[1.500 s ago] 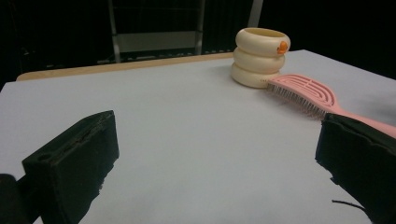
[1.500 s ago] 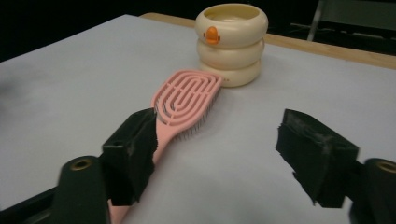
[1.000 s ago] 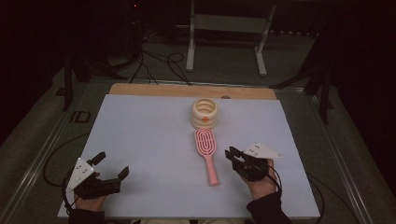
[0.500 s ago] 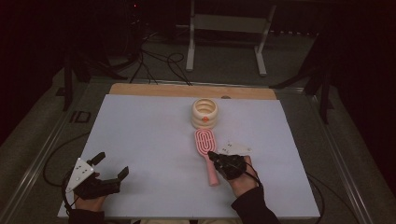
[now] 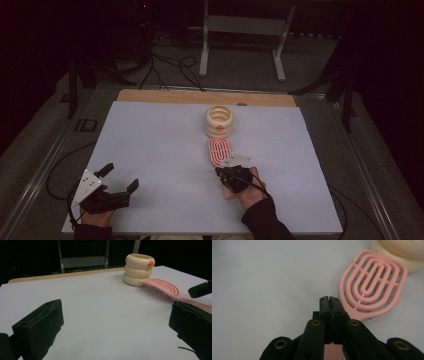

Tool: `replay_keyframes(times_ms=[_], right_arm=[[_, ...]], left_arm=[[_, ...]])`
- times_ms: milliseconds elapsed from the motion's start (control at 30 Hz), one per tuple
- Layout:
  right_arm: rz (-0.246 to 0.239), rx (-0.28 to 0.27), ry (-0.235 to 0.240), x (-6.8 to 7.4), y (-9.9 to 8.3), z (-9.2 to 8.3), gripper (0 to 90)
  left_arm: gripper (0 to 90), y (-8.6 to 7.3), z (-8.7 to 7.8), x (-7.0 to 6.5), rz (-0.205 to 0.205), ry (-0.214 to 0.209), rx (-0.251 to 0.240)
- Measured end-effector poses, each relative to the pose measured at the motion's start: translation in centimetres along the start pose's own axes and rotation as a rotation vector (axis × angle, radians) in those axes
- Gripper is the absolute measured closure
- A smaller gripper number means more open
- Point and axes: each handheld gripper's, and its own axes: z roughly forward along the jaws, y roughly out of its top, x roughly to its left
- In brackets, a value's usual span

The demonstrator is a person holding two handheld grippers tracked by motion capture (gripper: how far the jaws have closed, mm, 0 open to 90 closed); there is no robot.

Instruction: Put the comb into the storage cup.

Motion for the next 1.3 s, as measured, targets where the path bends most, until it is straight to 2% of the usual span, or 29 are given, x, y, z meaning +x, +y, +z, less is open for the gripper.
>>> replay_keyframes(times_ms=[167, 467, 867, 1167, 1300], right_arm=[[0.003, 0.051, 0.010, -0.3, -0.4, 1.1, 89.6], [0.004, 0.082, 0.001, -0.6, -0.8, 1.3, 88.9], [0.039, 0.085, -0.002, -1.3, -1.7, 1.2, 87.5], [0.029, 0.080, 0.007, -1.3, -1.8, 1.0, 86.4], [0.022, 0.035, 0.027, -1.3, -1.7, 0.6, 79.9]], left_arm=[[0.3, 0.0, 0.0, -0.1, 0.001, 0.000, 0.001], [0.5, 0.0, 0.0, -0.2, 0.003, 0.001, 0.002], [0.5, 0.0, 0.1, -0.3, 0.006, -0.002, 0.003], [0.5, 0.0, 0.2, -0.3, 0.007, -0.001, 0.004], [0.6, 0.0, 0.1, -0.3, 0.007, -0.001, 0.004]])
